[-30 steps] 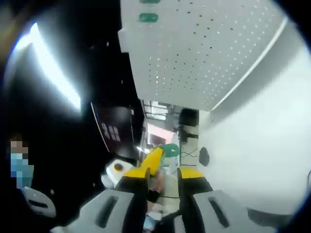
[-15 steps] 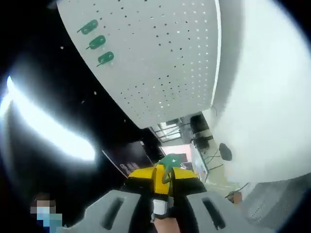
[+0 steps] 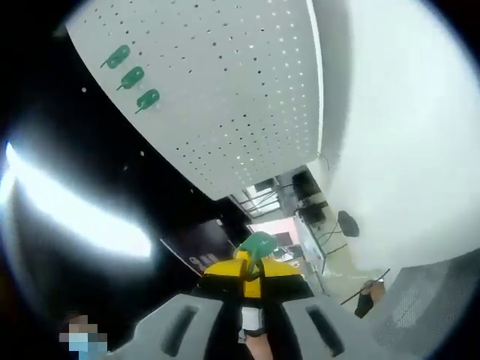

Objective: Insert the hook assembly into the mounting plate slot until the hook locks in place.

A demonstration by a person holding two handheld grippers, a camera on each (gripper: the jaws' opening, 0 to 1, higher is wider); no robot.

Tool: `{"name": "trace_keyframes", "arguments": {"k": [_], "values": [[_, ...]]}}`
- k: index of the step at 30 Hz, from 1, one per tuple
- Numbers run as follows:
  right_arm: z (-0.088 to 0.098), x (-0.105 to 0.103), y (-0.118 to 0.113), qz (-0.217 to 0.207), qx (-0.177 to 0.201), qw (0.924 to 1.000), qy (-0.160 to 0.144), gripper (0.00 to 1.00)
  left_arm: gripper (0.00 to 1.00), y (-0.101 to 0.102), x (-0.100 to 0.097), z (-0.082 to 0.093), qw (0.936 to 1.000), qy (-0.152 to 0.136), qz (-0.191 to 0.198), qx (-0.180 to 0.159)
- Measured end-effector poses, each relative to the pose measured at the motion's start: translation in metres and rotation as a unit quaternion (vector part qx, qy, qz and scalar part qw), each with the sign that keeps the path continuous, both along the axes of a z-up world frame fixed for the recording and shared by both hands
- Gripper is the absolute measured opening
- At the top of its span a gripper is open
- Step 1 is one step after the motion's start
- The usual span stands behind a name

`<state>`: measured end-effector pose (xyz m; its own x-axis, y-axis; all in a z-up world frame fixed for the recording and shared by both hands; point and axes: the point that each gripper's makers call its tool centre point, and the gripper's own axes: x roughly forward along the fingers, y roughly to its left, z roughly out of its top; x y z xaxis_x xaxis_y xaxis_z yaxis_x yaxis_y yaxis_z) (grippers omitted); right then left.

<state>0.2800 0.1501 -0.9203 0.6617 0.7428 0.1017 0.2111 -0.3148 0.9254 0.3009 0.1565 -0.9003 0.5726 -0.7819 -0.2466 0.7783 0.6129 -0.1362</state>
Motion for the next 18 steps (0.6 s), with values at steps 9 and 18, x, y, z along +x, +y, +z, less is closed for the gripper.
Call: {"name": "trace_keyframes", "arguments": {"k": [9,18], "values": [[0.001,0.001,-0.004,0.003,-0.051,0.9979,-0.039,0.0,0.02,0.0,-0.005,-0.005,0.9999,0.002,-0.014,0.005],[0.007,0.011,-0.012,0.025,-0.262,0.9495,-0.171,0.0,0.05,0.001,-0.005,-0.018,0.9982,0.06,0.002,-0.005]]}}
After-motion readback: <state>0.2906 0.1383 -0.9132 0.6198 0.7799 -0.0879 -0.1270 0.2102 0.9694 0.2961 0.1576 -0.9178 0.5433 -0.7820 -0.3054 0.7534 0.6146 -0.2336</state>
